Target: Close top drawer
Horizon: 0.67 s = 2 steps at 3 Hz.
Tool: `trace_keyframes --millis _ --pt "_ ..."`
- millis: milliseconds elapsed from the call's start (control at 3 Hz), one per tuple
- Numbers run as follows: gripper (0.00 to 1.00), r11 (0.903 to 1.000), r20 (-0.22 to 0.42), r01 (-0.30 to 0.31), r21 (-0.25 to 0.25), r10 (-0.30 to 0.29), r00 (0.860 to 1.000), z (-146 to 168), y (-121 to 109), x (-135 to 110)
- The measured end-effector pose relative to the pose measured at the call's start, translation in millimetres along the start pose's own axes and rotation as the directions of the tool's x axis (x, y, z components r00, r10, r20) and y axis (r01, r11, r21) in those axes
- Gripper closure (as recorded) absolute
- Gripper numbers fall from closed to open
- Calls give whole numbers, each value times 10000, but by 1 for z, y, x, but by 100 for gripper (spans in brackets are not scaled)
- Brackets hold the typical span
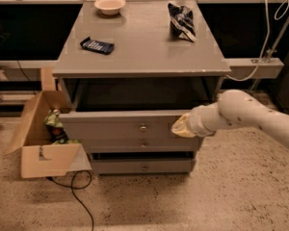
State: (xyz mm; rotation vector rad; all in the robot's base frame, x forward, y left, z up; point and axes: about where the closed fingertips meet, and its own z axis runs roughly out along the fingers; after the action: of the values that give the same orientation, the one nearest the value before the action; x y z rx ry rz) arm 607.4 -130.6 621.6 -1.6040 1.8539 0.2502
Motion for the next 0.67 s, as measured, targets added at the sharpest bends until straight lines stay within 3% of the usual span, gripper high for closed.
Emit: trace_keyframes --millis 667 --pt "100 9959 1363 -835 355 779 9876 11 -40 0"
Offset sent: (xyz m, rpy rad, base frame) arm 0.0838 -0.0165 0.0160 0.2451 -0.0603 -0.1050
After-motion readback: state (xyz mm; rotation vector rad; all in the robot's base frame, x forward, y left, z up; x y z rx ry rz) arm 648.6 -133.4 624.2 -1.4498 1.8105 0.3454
